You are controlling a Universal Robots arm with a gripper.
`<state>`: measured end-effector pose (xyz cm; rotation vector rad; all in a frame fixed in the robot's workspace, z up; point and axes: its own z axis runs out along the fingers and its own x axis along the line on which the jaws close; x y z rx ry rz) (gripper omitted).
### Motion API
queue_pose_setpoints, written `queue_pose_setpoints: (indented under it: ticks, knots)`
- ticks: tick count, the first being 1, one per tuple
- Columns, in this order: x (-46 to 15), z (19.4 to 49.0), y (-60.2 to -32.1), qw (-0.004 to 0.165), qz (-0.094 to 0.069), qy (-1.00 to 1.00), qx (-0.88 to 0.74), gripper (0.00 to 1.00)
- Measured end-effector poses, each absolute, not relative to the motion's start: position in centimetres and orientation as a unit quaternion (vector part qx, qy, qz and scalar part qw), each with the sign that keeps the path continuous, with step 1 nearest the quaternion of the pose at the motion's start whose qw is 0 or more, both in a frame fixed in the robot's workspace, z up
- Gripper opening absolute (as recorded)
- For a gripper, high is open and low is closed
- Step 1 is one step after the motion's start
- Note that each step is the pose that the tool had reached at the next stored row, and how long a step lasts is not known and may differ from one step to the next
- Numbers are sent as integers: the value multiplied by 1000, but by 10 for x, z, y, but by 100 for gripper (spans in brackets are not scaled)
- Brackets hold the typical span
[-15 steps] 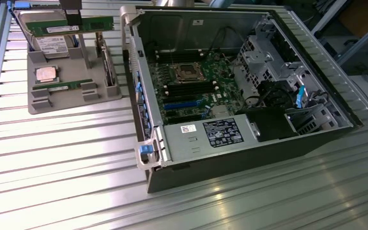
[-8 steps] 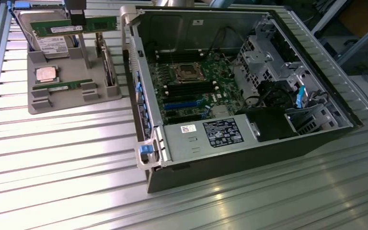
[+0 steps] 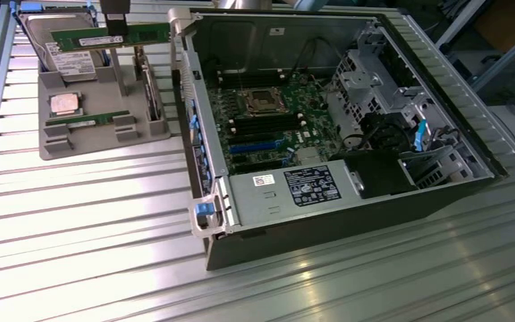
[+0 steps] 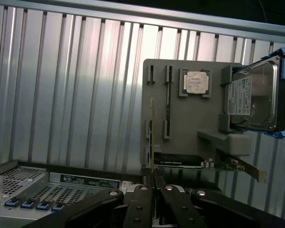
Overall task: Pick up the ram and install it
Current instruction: 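Pick up the ram and move it above insertion slot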
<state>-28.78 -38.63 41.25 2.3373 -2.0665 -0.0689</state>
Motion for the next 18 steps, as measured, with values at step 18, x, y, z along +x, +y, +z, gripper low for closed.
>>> queue_pose_setpoints:
  ticks: [18]
  knots:
    - [-256, 413, -386, 11, -22, -662, 749, 12]
